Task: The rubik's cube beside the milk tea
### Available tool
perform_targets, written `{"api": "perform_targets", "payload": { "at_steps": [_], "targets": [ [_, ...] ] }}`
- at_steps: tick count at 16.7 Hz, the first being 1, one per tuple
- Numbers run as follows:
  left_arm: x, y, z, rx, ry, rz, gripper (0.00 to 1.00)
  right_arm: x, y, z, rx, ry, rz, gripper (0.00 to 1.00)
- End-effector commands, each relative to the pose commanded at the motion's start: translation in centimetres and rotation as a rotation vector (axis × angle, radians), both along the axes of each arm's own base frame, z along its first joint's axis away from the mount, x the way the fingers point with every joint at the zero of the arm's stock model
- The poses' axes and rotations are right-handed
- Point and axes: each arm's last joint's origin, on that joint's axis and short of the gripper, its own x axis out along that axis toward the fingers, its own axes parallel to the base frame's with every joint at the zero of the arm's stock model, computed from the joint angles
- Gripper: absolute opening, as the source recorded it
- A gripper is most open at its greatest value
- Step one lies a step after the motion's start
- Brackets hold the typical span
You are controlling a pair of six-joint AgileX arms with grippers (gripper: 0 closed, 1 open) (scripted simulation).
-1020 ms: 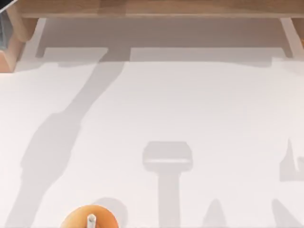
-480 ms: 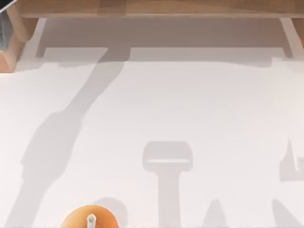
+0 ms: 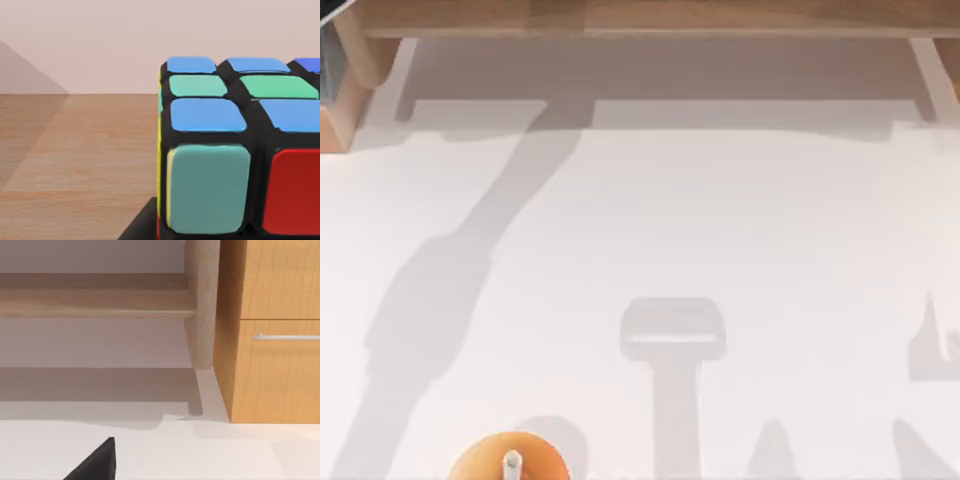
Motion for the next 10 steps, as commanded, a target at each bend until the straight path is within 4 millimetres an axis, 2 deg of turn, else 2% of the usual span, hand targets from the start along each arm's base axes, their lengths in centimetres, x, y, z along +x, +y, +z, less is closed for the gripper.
{"api": "perform_targets", "payload": {
  "at_steps": [1, 2, 10],
  "targets": [
    [0.0, 0.0, 0.0, 0.0, 0.0, 0.0, 0.02, 0.0, 0.0, 0.0, 0.0, 0.0, 0.0, 1.0],
    [0.0, 0.0, 0.0, 0.0, 0.0, 0.0, 0.0, 0.0, 0.0, 0.0, 0.0, 0.0, 0.0, 1.0],
    [-0.1, -0.11, 0.09, 0.001, -0.002, -0.003, 0.0, 0.0, 0.0, 0.0, 0.0, 0.0, 0.0, 1.0]
  ]
}}
